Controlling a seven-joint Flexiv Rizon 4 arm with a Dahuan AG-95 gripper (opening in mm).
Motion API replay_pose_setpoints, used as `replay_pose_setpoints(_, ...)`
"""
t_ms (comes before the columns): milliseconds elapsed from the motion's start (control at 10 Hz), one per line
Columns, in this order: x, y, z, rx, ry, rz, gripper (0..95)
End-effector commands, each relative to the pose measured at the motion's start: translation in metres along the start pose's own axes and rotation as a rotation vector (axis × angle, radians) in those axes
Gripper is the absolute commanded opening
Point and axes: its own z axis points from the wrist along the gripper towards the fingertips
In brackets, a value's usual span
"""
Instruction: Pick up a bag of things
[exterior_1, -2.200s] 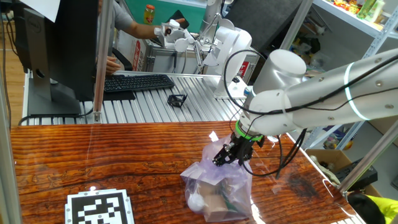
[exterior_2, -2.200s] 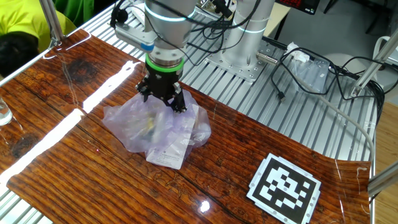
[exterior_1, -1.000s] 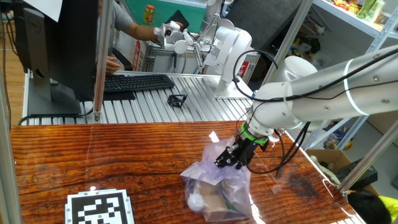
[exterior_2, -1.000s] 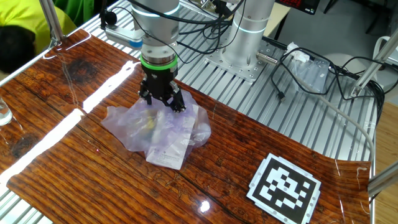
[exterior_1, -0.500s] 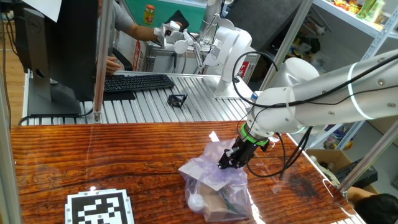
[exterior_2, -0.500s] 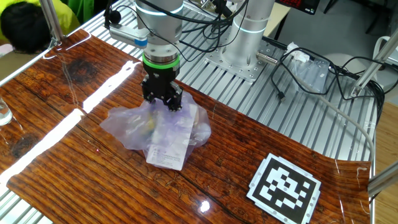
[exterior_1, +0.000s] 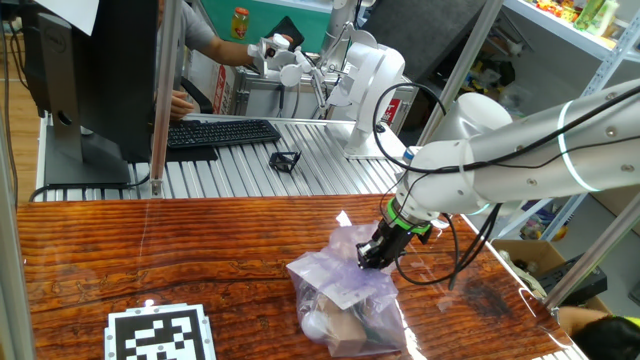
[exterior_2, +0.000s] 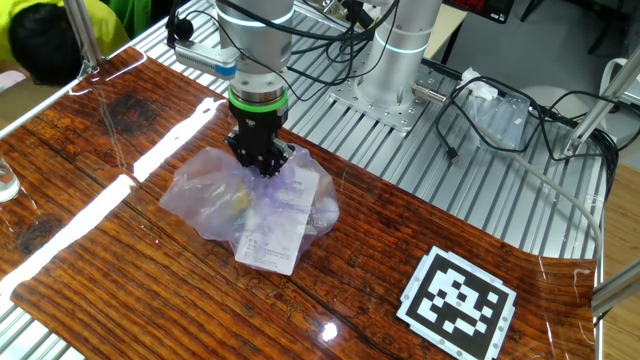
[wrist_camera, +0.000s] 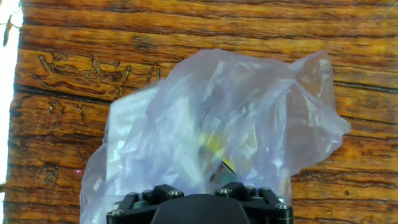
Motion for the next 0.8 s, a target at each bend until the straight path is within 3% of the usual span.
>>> replay_pose_setpoints(100, 0.0003, -0.0002, -0.0002, 0.002, 0.000, -0.002, 0.0)
replay_pose_setpoints(800, 0.0000, 0.0021, -0.0071, -0.009, 0.006, -0.020, 0.0)
